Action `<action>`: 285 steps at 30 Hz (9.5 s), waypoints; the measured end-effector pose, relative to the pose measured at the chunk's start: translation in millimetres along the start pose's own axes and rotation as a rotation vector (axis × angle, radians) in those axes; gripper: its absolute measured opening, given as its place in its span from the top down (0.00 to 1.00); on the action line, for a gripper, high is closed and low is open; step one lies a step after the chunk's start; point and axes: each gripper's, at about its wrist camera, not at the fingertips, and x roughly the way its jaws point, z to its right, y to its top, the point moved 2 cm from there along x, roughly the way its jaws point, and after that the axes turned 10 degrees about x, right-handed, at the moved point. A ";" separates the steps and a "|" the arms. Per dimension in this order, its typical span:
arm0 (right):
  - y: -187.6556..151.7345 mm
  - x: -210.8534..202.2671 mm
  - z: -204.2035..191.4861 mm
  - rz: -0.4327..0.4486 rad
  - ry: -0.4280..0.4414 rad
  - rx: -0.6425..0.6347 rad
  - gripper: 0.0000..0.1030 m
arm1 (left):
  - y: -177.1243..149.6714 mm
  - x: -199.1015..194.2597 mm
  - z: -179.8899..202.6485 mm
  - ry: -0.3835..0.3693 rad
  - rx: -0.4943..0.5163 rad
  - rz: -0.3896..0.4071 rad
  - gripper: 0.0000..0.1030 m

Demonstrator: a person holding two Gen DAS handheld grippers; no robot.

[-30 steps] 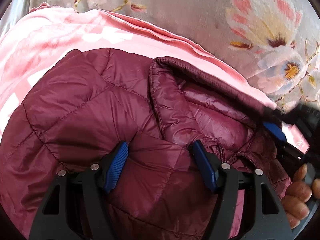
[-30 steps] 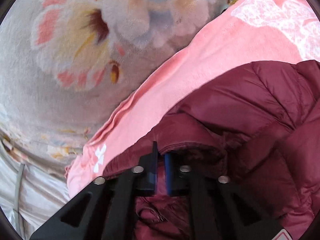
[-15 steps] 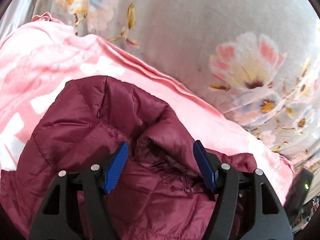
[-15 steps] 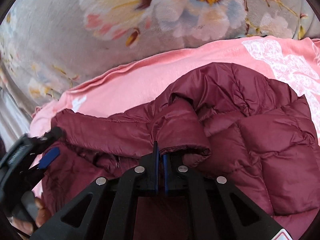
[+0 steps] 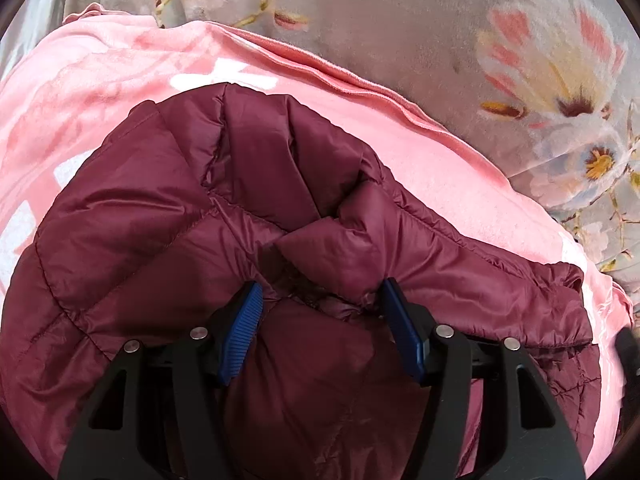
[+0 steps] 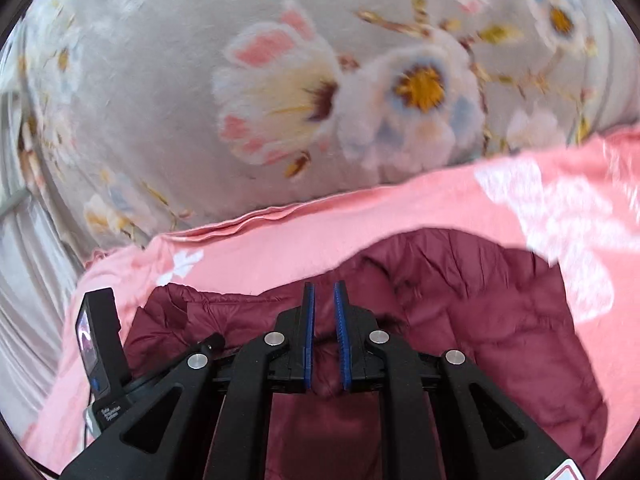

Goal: Fold large clothes

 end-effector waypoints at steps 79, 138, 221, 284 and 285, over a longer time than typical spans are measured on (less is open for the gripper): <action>-216.7 -325.7 155.9 -0.126 -0.288 0.254 0.32 | -219.4 -285.3 -209.4 0.015 -0.218 -0.047 0.10; -154.5 -340.6 106.0 -0.022 -0.168 0.116 0.97 | -154.8 -342.9 -148.1 -0.003 0.011 0.013 0.92; -209.6 -308.8 140.5 -0.140 -0.281 0.237 0.85 | -213.1 -284.3 -128.9 0.107 0.065 -0.033 0.24; -312.1 -410.8 -6.6 -0.268 -0.028 -0.070 0.80 | -226.7 -479.3 -47.6 -0.429 0.082 0.104 0.85; -316.1 -412.7 -6.6 -0.273 -0.029 -0.071 0.81 | -225.7 -481.5 -40.5 -0.432 0.095 0.105 0.85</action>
